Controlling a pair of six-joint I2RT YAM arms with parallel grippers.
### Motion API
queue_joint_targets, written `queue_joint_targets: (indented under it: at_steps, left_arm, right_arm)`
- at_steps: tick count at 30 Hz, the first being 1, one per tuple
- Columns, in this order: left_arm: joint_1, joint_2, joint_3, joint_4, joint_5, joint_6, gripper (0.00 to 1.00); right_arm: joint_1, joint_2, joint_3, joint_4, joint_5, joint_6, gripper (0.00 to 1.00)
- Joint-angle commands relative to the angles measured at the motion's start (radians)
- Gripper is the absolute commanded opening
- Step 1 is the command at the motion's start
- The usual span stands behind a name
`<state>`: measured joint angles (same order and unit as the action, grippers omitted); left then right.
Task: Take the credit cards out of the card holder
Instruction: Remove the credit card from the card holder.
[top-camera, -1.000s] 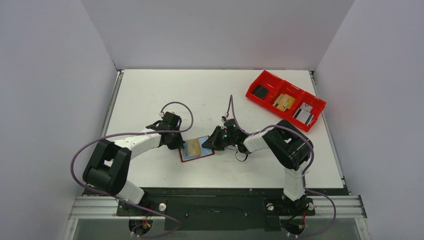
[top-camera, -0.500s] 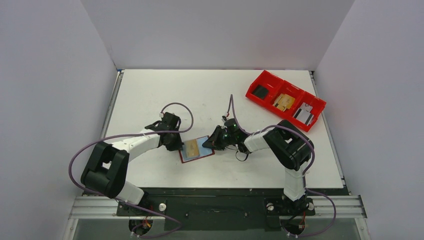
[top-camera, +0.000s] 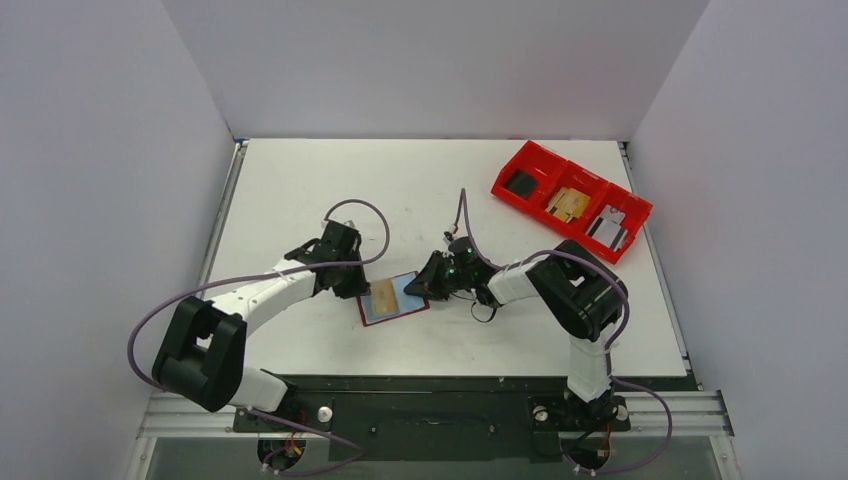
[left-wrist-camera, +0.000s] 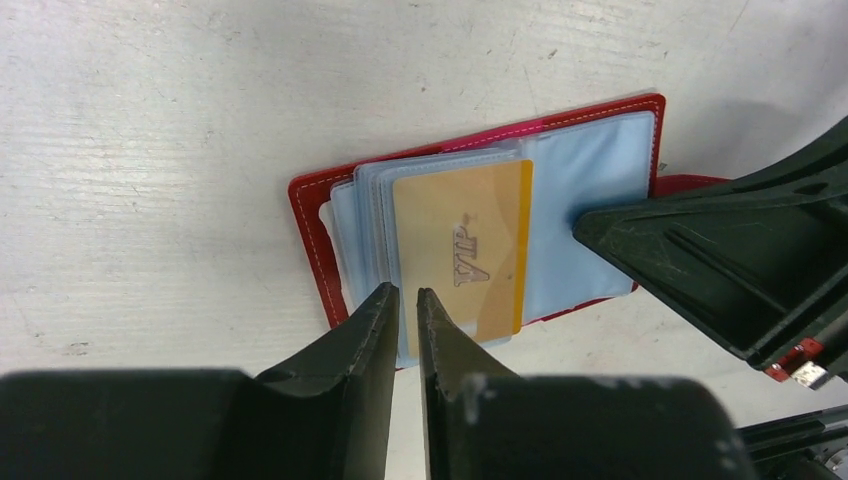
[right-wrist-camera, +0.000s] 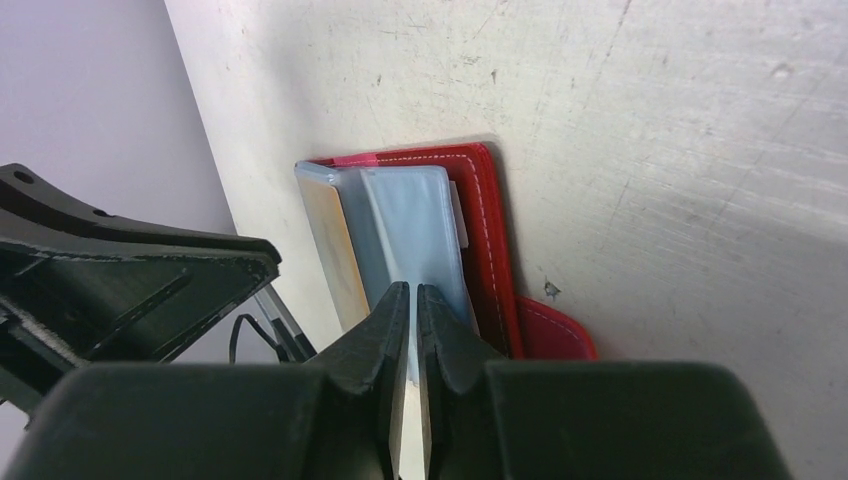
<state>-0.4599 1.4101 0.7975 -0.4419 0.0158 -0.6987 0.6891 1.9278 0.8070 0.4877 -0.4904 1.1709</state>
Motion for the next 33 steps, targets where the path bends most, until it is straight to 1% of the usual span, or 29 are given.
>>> queue_joint_targets:
  at_steps: [1, 7, 10, 19, 33]
  left_arm:
    - [-0.008, 0.04, 0.023, 0.035, 0.006, 0.01, 0.09]
    - [-0.013, 0.091, 0.009, 0.075, 0.006, 0.009, 0.01]
    - [-0.015, 0.11, 0.009, 0.078, 0.002, 0.006, 0.0]
    - [-0.021, 0.145, 0.007, 0.067, -0.007, -0.006, 0.0]
    - [-0.025, 0.157, -0.008, 0.074, -0.007, -0.018, 0.0]
  right_arm:
    - [0.012, 0.005, 0.025, 0.022, -0.003, -0.019, 0.07]
    - [0.023, 0.004, 0.043, 0.003, -0.009, -0.03, 0.13]
    - [0.033, 0.007, 0.065, -0.013, -0.012, -0.044, 0.15]
    - [0.056, 0.03, 0.106, -0.034, -0.018, -0.054, 0.15]
    - [0.053, 0.041, 0.095, -0.017, -0.011, -0.045, 0.12]
